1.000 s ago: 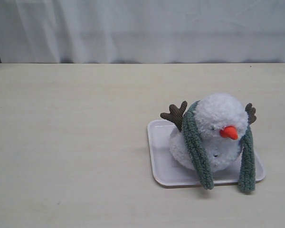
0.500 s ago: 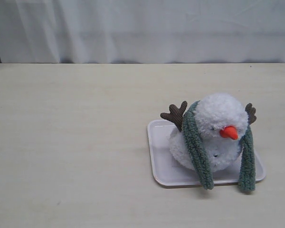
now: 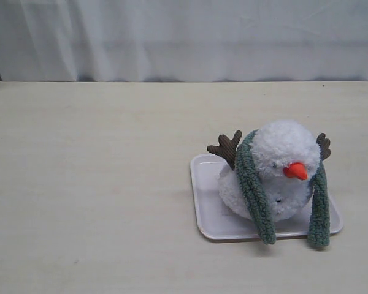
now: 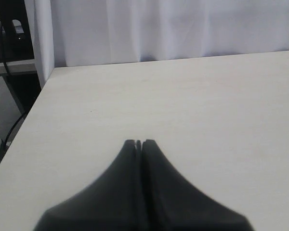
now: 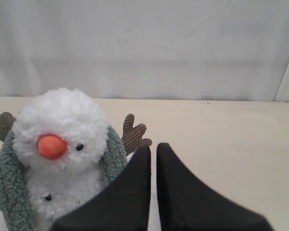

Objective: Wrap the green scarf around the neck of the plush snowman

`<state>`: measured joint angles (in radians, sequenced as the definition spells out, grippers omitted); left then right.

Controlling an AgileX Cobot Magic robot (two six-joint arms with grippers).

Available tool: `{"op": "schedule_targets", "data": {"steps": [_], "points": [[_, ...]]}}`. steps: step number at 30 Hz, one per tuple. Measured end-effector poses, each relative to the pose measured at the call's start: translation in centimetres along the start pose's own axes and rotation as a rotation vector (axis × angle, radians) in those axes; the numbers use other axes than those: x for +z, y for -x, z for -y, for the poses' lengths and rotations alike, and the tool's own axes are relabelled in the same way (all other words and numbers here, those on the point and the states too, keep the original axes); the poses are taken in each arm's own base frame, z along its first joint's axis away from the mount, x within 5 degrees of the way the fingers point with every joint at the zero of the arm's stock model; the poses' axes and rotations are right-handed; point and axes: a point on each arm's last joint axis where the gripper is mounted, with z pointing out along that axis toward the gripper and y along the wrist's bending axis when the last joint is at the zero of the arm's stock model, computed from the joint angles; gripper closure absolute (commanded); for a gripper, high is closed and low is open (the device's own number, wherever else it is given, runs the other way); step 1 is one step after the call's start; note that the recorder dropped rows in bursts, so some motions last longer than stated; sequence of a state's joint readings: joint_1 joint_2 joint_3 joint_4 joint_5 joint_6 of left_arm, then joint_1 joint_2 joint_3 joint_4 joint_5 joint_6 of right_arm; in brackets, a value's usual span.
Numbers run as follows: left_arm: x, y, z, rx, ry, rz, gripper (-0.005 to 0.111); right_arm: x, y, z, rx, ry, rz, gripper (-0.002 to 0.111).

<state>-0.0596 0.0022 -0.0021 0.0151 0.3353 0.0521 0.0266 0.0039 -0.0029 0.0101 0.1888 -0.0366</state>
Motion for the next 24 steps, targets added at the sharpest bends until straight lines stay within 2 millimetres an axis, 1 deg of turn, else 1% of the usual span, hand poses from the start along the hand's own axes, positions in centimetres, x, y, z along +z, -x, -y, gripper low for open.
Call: {"op": "schedule_targets", "data": {"steps": [7,24], "points": [[0.0,0.0,0.0,0.0,0.0,0.0,0.107,0.0,-0.8,0.1,-0.012,-0.012,-0.085,0.104],[0.0,0.0,0.0,0.0,0.0,0.0,0.107,-0.1,-1.4,0.2,-0.015,-0.016,-0.152,0.104]]}}
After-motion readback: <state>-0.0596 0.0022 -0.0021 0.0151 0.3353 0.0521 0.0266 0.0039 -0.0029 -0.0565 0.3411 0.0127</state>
